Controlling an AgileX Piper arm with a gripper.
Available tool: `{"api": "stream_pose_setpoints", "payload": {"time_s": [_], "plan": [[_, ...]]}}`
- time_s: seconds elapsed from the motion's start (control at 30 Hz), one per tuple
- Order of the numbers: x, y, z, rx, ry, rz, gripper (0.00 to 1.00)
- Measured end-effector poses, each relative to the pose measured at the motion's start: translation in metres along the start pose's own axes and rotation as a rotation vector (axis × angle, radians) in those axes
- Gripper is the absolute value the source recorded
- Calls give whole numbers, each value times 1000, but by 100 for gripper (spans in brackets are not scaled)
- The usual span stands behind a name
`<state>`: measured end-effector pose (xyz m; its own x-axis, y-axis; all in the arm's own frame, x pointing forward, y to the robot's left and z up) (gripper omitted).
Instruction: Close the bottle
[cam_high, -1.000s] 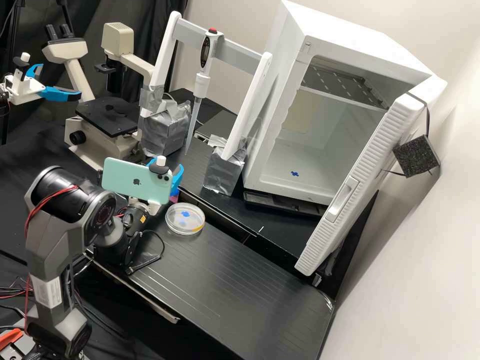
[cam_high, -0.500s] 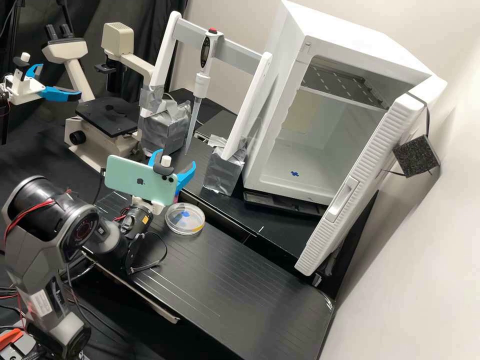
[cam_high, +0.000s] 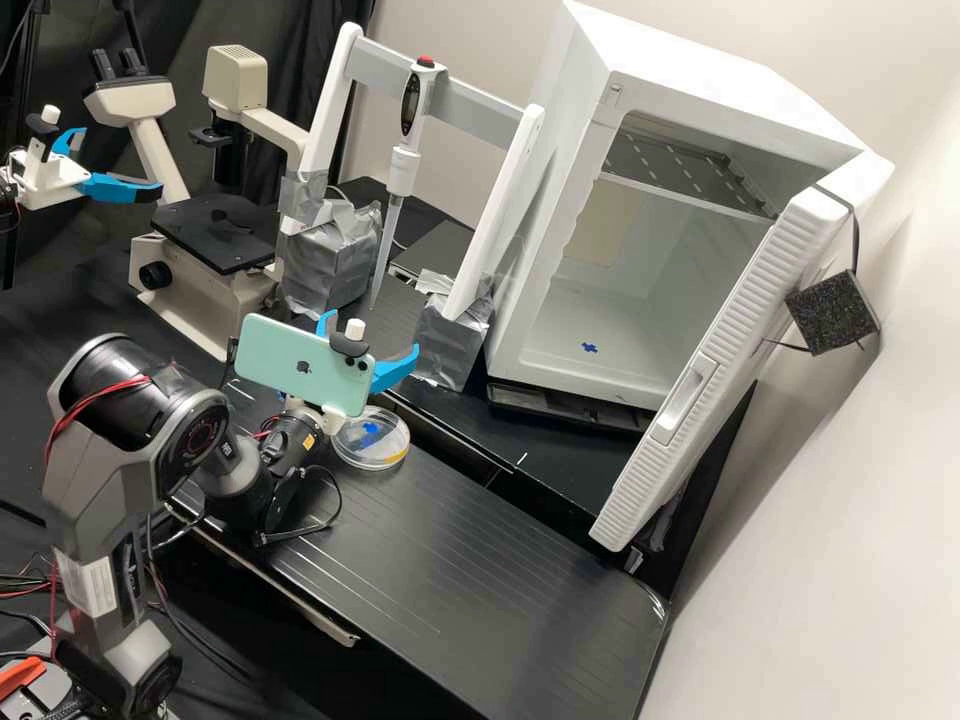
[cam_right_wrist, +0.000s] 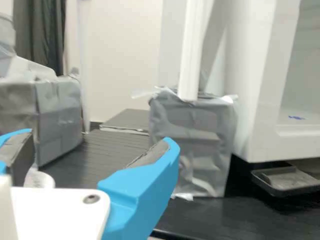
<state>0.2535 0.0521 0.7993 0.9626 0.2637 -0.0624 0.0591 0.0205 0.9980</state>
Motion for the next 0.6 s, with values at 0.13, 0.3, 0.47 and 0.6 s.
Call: {"api": "stream_pose_setpoints", "payload": {"time_s": [0.13, 0.3, 0.47, 0.6], "plan": [[1, 1, 5, -1, -24, 1, 100], [2, -1, 8, -4, -36, -3, 100], [3, -6, 6, -3, -40, -15, 100], [3, -6, 6, -3, -38, -17, 100]]}}
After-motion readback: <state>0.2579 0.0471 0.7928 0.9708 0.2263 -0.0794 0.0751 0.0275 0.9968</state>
